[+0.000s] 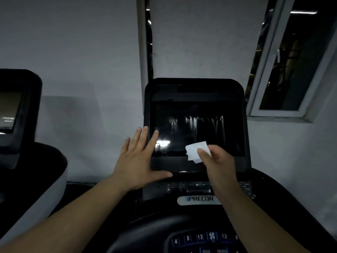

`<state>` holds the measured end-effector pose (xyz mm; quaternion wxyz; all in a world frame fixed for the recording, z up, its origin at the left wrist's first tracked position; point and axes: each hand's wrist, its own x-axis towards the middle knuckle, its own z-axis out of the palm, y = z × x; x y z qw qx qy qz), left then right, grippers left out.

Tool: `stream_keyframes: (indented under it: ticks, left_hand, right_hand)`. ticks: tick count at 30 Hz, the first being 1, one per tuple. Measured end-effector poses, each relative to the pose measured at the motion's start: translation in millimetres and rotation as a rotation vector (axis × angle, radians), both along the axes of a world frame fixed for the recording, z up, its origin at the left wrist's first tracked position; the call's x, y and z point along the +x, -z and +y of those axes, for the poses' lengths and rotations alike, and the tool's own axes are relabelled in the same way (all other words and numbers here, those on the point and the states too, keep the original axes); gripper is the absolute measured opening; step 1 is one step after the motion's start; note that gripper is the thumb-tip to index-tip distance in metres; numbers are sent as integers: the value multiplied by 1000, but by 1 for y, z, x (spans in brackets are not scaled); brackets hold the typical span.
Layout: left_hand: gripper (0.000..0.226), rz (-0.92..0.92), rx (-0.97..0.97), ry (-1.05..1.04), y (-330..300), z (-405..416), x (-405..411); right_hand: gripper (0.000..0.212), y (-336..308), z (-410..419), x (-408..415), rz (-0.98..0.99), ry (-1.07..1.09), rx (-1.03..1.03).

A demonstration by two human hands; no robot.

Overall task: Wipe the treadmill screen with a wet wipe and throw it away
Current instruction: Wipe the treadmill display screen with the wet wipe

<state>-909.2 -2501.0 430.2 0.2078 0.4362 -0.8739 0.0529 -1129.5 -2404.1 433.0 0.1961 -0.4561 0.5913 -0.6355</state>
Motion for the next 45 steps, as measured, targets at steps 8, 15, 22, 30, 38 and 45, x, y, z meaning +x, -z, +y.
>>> stream_keyframes:
  ticks: [8,15,22,30,38,45]
  left_hand:
    - [132,-157,-110,66,13,-116,-3]
    - [136,-286,-168,123,21,-190,5]
    - [138,-375,-179,113,31,-247,-1]
    - [138,-397,-188,104,38,-266,-5]
    - [139,-375,-171,130,42,-269,-6]
    - [143,-335,-175,162,46,-273,-4]
  right_hand:
    - [9,17,-94,-12,148,67,70]
    - [7,34,-149,-20,204,98,93]
    - [9,43,-198,-23,380,26,78]
    - [8,-19,-303,-26,1031,120,-326]
    - [25,1,-370,-13,1420,121,-395]
    - [33,57,-307,-1,1509,-7,-292]
